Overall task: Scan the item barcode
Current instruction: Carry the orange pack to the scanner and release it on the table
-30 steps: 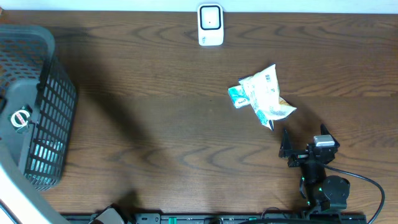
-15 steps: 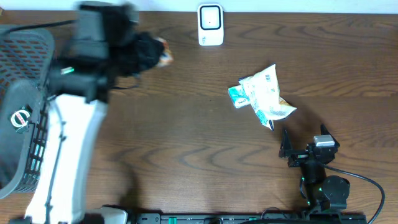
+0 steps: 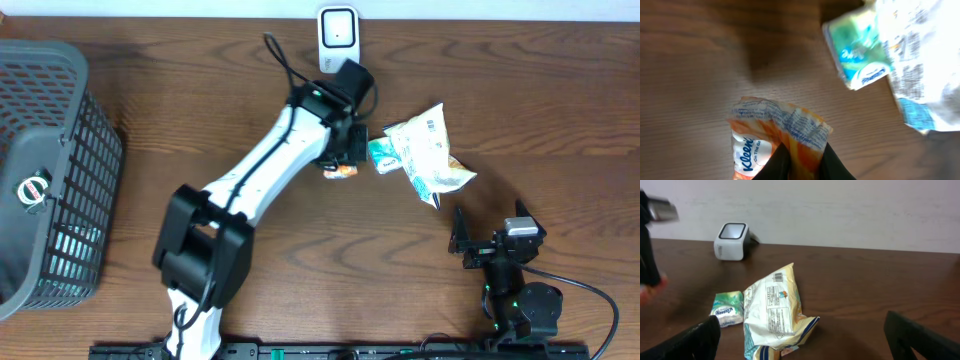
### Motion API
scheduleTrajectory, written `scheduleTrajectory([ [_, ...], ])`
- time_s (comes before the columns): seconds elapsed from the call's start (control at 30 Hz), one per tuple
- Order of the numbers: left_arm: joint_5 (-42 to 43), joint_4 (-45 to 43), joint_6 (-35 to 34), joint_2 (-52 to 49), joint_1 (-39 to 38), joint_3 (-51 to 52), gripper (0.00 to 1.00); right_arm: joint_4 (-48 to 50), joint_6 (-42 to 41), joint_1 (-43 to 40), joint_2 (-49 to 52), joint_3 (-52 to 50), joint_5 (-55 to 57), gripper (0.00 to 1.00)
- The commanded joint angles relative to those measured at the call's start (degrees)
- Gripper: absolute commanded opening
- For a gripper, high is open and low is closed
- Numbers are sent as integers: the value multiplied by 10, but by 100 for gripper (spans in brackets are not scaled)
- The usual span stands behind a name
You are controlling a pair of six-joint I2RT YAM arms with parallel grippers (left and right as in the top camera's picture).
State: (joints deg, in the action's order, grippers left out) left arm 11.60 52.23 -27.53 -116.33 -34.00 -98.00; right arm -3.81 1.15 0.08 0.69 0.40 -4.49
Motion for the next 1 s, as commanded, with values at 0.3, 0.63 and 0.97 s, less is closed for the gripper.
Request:
scheduleTrajectory([
  [0.3, 40, -48, -2, -10, -5, -25, 49, -2, 8, 4, -3, 0, -4, 99],
  [0.63, 68, -35, 40, 165, 156, -59, 64, -2, 8, 4, -3, 0, -3, 99],
  [0.97, 68, 23, 23, 315, 544, -59, 71, -2, 8, 4, -3, 0, -4, 99],
])
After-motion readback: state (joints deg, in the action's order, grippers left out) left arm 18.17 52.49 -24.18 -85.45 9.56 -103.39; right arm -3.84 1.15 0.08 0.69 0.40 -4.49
